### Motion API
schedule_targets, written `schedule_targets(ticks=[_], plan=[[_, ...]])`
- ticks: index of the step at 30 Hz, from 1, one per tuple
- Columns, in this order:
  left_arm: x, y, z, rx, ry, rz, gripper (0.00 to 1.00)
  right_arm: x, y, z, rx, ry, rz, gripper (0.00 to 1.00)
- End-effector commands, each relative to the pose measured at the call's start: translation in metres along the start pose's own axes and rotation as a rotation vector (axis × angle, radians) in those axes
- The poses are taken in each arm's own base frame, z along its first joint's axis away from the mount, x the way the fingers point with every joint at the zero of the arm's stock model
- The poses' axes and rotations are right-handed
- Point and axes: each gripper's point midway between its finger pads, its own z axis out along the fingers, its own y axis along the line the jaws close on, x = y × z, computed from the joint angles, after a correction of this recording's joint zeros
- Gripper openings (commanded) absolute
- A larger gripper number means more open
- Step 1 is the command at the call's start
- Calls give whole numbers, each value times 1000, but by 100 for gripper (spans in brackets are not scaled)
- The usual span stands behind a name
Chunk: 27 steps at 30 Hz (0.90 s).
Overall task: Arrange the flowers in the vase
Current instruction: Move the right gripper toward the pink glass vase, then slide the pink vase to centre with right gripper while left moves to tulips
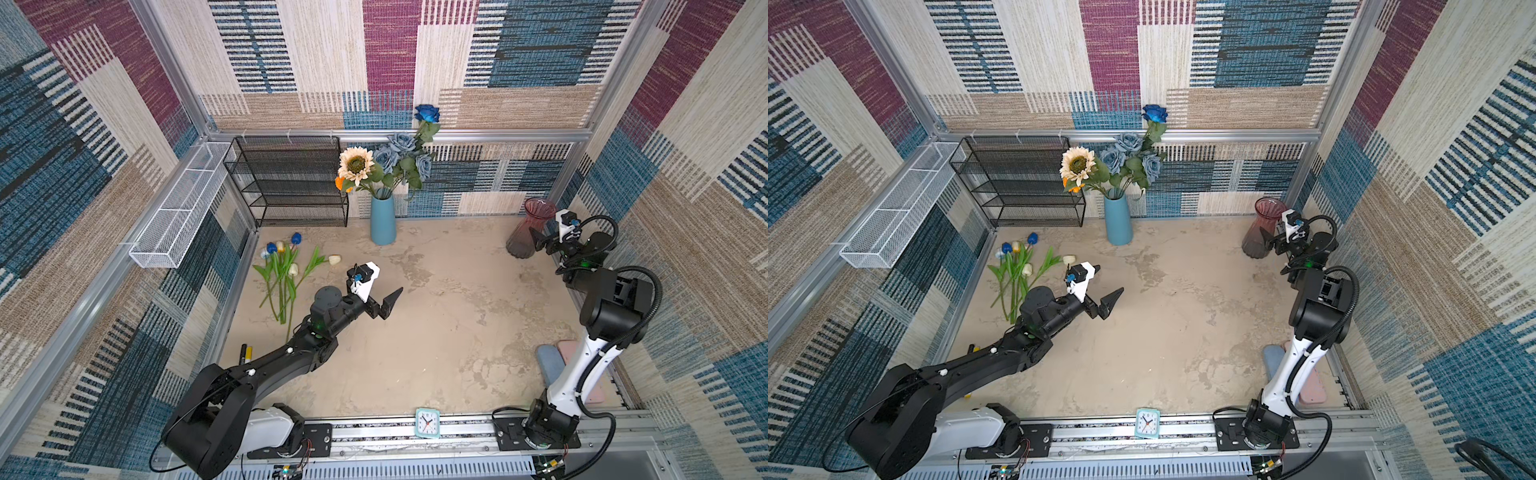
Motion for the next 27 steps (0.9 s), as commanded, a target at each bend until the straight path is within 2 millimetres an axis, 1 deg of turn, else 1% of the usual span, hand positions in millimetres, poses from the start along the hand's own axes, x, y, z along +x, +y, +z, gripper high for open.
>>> schedule_targets(ticks=[1,3,8,14,16,17,18,21,24,25,27], plan=[[2,1,0,-8,11,10,100,9,13,22,-72,29,-35,100],[5,1,1,-5,28,8,100,6,14,31,-90,8,-31,100],[6,5,-3,-29,32,4,100,0,2,46,-81,-55,12,100],[2,7,-6,-47,40,15,100,-3,-11,54,-25,-110,37,99],[2,8,-8,-55,40,20,100,4,-14,56,-12,-104,57,95],[1,8,-8,-58,39,20,100,-1,-19,59,-6,-118,49,92],[0,9,-9,-63,37,20,100,-1,-19,60,-10,-122,52,88],[-1,12,-11,-80,35,21,100,-3,-17,58,-14,-132,55,80],[-2,15,-13,-105,33,23,100,-10,-15,55,-23,-148,45,67],[-1,17,-14,-115,33,23,100,-8,-11,53,-29,-142,54,64],[-1,22,-17,-145,34,26,100,-12,-6,48,-30,-153,51,57]])
